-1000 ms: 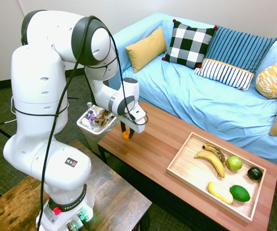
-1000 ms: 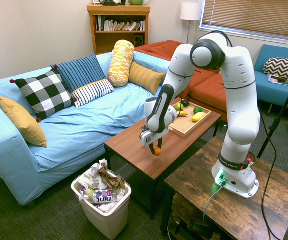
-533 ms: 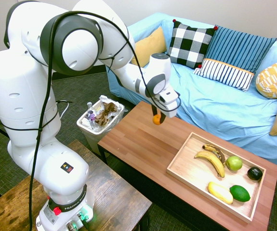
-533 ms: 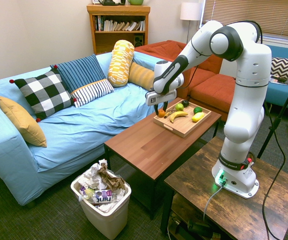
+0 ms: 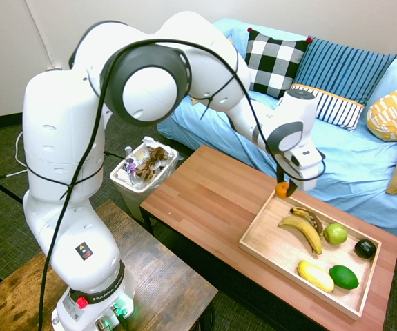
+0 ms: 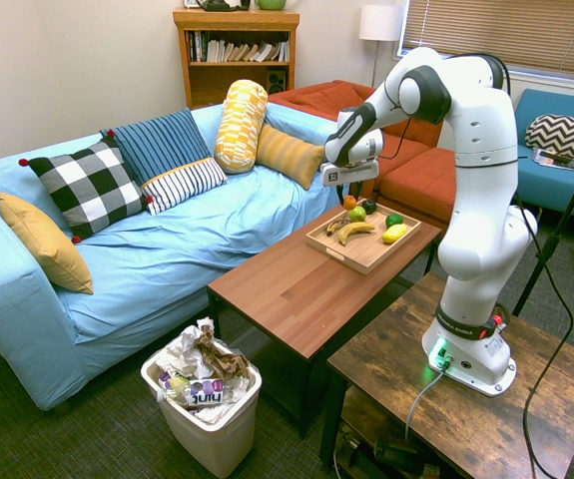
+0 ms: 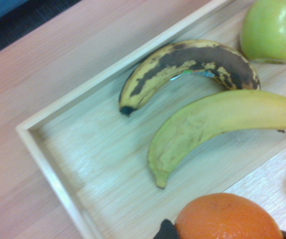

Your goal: Put the tangerine in the tray

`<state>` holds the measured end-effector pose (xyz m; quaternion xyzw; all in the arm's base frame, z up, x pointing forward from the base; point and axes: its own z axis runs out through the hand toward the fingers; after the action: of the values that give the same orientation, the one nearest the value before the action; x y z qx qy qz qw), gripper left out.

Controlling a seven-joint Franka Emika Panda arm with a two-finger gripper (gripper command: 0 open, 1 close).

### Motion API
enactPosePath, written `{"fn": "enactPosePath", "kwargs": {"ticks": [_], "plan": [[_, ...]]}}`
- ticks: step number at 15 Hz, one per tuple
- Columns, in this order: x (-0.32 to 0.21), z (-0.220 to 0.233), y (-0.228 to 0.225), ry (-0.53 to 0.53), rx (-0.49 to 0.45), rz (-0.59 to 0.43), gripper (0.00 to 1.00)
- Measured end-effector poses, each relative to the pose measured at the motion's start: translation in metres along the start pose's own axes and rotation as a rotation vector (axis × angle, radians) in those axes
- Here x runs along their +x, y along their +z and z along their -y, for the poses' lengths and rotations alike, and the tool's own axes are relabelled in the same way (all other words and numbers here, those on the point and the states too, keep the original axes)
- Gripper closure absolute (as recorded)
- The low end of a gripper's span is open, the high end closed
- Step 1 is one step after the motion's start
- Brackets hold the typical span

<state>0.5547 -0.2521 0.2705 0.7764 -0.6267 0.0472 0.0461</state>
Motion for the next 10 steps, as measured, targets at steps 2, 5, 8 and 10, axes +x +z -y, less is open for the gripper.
{"fn": "enactPosePath", "kwargs": {"ticks": [2, 5, 8, 10], "plan": [[0.011, 0.003, 0.024, 0.014, -0.026, 0.015, 1.0], [0.008, 0.003, 0.059, 0.016, -0.07, 0.037, 1.0], [0.003, -0.004, 0.093, 0.015, -0.118, 0.055, 1.0], [-0.002, -0.007, 0.112, 0.015, -0.138, 0.064, 1.0]]}}
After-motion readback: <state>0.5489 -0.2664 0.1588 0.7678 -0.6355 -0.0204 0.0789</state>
